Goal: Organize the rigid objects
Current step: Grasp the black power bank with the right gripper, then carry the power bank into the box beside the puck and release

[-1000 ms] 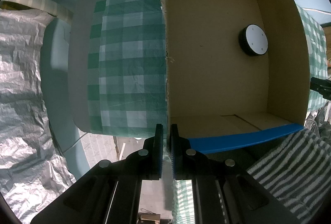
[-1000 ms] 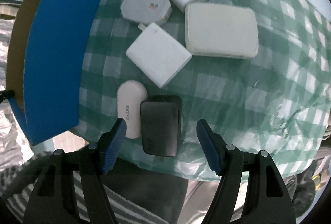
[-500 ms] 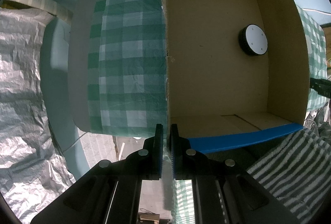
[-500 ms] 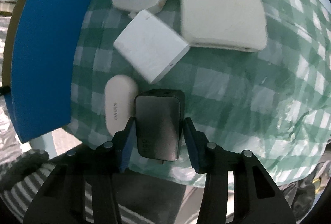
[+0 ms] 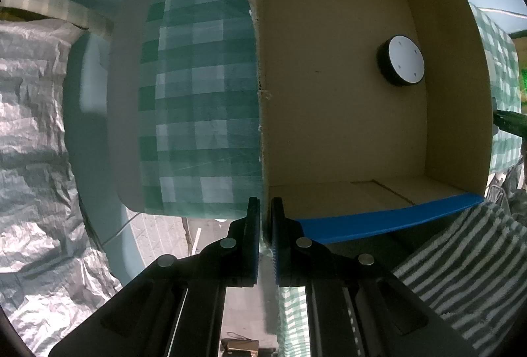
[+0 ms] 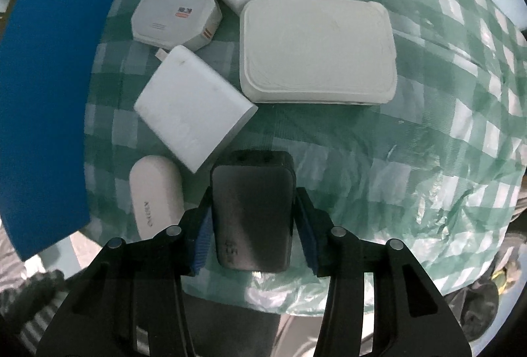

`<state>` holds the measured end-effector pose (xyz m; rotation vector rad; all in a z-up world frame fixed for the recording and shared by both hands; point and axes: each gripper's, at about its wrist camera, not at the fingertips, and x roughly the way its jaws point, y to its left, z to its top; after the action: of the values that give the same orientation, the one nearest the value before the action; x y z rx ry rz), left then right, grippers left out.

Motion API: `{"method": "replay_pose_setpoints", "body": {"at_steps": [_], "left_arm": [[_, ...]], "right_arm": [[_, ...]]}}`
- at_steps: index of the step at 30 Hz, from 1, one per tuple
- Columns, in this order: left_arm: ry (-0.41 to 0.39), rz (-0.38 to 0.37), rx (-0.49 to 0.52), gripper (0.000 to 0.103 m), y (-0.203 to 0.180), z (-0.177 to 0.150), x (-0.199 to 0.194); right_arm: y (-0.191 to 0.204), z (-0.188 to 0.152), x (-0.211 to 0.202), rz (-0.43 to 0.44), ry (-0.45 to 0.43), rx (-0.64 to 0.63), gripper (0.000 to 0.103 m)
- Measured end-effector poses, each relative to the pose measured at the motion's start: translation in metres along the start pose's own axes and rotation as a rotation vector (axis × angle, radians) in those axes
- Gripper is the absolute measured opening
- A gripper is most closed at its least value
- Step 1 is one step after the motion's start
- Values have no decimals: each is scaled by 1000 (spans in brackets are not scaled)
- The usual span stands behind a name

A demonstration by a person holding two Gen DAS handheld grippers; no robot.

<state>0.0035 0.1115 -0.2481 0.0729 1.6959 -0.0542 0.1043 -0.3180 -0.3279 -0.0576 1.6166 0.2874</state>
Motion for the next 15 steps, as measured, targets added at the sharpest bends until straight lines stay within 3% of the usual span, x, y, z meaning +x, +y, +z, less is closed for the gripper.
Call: {"method": "replay_pose_setpoints", "body": {"at_steps": [7,15], "left_arm": [[-3,-2,4,7,0,1,0],[-1,-1,5,7,0,1,-1]], "right_arm": [[-4,5,1,-17,-18,-9,41],[10,-17,0,-15,-7,-24,40]]}}
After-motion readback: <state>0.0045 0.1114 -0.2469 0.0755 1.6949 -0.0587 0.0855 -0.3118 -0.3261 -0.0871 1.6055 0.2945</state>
